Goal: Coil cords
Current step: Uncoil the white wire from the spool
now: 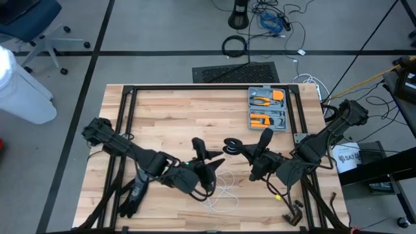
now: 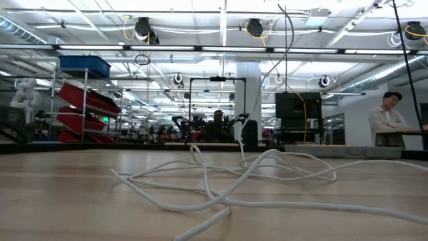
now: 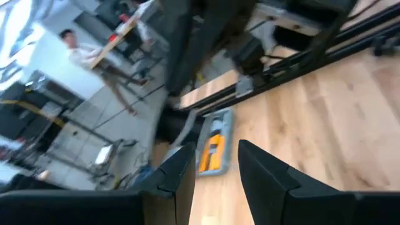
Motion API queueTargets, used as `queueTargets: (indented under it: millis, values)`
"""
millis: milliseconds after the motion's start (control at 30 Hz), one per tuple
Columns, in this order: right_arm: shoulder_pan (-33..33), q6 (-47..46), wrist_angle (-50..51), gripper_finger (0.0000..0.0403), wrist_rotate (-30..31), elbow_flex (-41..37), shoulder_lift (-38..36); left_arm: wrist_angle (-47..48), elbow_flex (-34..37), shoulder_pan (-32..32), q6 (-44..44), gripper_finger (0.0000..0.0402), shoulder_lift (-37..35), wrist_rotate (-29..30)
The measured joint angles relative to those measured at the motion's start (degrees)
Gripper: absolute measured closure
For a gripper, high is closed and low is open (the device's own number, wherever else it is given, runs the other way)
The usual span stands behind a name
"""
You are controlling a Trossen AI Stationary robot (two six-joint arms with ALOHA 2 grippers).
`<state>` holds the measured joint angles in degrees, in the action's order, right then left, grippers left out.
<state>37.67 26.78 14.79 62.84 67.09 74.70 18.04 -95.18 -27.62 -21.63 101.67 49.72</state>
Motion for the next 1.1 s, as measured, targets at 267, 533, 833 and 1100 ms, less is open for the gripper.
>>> queueTargets:
  millis: [267, 533, 833, 1100]
  values:
    - [0.00, -1.52, 0.00, 0.0403, -0.19, 0.00, 0.00, -0.06, 0.00, 0.58, 0.17, 0.0274, 0.15, -1.78]
    - [0.00, -2.13, 0.02, 0.0403, -2.18, 0.00, 0.00, 0.08, 0.00, 2.70, 0.86, 0.0274, 0.15, -2.36]
    - [0.00, -2.63, 0.04, 0.0403, -1.63, 0.00, 0.00, 0.96, 0.00, 3.26, 1.70, 0.0307, 0.15, -5.41]
    - [-0.02, -3.09, 0.00, 0.0403, -1.33, 0.00, 0.00, 0.88, 0.00, 3.28, 1.48, 0.0389, 0.15, -5.92]
